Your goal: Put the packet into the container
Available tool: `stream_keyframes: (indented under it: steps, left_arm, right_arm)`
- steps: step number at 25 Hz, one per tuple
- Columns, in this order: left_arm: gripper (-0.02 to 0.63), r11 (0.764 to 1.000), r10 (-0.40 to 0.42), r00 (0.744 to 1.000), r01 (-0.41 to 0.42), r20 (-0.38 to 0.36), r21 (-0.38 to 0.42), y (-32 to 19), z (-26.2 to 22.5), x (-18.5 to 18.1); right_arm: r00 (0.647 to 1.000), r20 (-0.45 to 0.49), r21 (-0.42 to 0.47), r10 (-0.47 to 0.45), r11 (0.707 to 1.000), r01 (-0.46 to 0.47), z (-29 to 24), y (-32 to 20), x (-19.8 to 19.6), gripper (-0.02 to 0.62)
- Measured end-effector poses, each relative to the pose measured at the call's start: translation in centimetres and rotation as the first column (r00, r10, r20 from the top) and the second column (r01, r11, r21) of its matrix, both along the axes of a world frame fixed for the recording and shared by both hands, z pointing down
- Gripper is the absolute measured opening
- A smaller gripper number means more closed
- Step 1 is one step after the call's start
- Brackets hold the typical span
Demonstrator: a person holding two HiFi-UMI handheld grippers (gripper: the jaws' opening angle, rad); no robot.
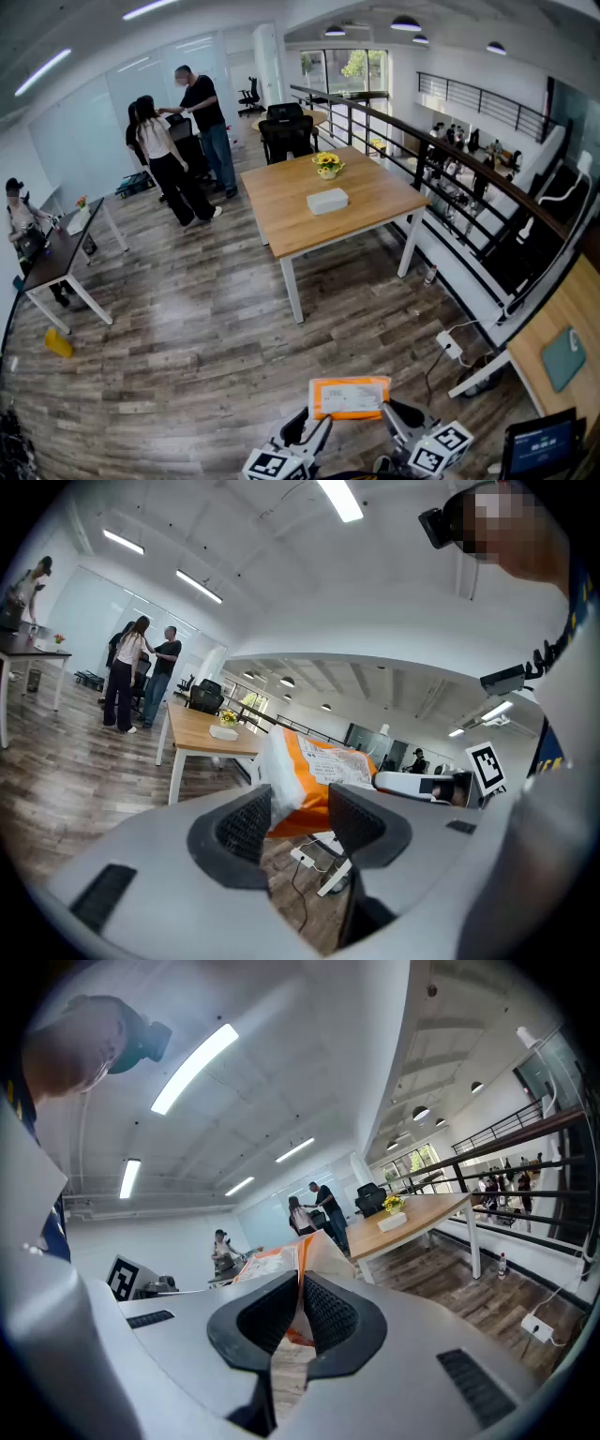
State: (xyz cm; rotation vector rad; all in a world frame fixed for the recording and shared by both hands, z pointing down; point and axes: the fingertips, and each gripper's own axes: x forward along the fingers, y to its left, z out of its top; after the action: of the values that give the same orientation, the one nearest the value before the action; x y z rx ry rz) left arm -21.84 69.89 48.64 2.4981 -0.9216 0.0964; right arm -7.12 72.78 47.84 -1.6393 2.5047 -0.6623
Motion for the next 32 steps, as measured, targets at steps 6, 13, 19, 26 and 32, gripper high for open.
stream_keyframes:
  steps: [6, 13, 19, 26, 32]
  left_arm:
    - [0.195, 0.999, 0.051, 0.999, -0.051, 0.007, 0.001, -4.2, -0.4, -9.3]
    - [0.195, 0.995, 0.097, 0.995, -0.097, -0.038, -0.004, -7.3, -0.4, -13.5]
    - [0.195, 0.993, 0.111, 0.993, -0.112, -0.052, -0.026, -8.6, 0.3, -13.1]
    - [0.195, 0.995, 0.091, 0.996, -0.091, -0.012, -0.033, -13.0, 0.4, -10.0]
    - [0.195, 0.996, 0.094, 0.996, -0.094, -0.002, -0.014, -17.3, -1.0, -4.7]
  right_arm:
    - [0.999, 0.017, 0.01, 0.041, 0.999, -0.041, -1.0, -3.8, -9.8, 0.028]
    - [0.996, 0.042, 0.003, 0.077, 0.997, -0.077, -1.8, -6.2, -14.3, 0.029]
    - [0.995, 0.014, -0.029, 0.1, 0.995, -0.099, -1.3, -7.8, -13.9, 0.029]
    - [0.997, 0.033, -0.042, 0.071, 0.997, -0.07, -0.1, -12.8, -10.2, 0.029]
    - [0.997, 0.075, -0.004, 0.03, 1.0, -0.03, -1.2, -18.3, -4.6, 0.028]
